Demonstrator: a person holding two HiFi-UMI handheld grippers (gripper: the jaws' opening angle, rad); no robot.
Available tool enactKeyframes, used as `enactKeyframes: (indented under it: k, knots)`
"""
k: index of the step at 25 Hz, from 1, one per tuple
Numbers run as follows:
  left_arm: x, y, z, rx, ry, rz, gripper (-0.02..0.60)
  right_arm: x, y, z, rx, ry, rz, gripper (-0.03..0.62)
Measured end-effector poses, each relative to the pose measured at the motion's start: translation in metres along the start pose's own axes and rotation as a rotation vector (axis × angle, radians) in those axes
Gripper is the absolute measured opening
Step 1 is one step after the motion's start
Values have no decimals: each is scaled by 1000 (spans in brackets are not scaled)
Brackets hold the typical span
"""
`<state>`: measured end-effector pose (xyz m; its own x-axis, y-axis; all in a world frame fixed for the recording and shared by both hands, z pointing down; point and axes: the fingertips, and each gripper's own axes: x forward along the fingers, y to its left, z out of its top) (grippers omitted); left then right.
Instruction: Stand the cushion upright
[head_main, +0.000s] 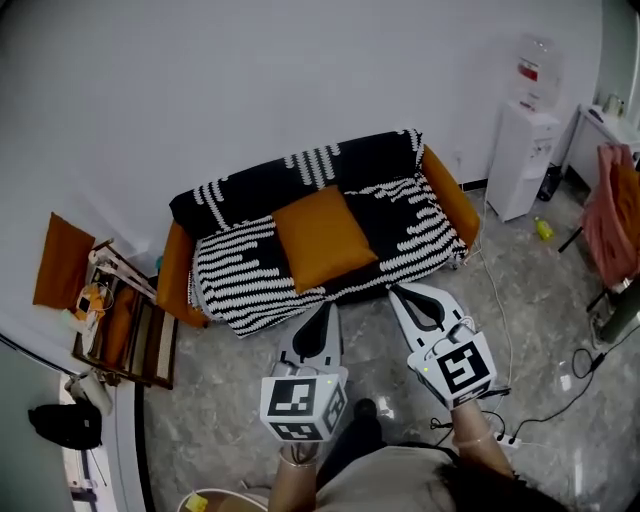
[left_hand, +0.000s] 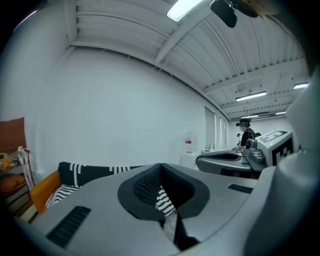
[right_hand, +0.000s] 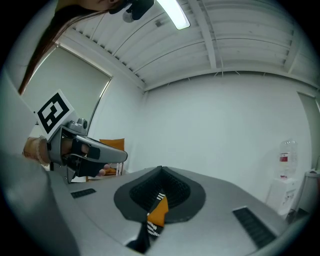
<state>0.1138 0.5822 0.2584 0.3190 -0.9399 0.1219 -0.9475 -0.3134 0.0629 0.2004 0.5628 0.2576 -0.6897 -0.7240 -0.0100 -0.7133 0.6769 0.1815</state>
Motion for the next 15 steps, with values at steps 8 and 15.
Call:
enactKeyframes:
  k: [8, 15]
  knots:
    - [35, 74, 12, -1, 6, -17, 20, 83, -3, 7, 43, -14, -42, 6]
    - [62, 132, 16, -15, 8, -16, 20, 144, -9, 8, 37, -16, -75, 6]
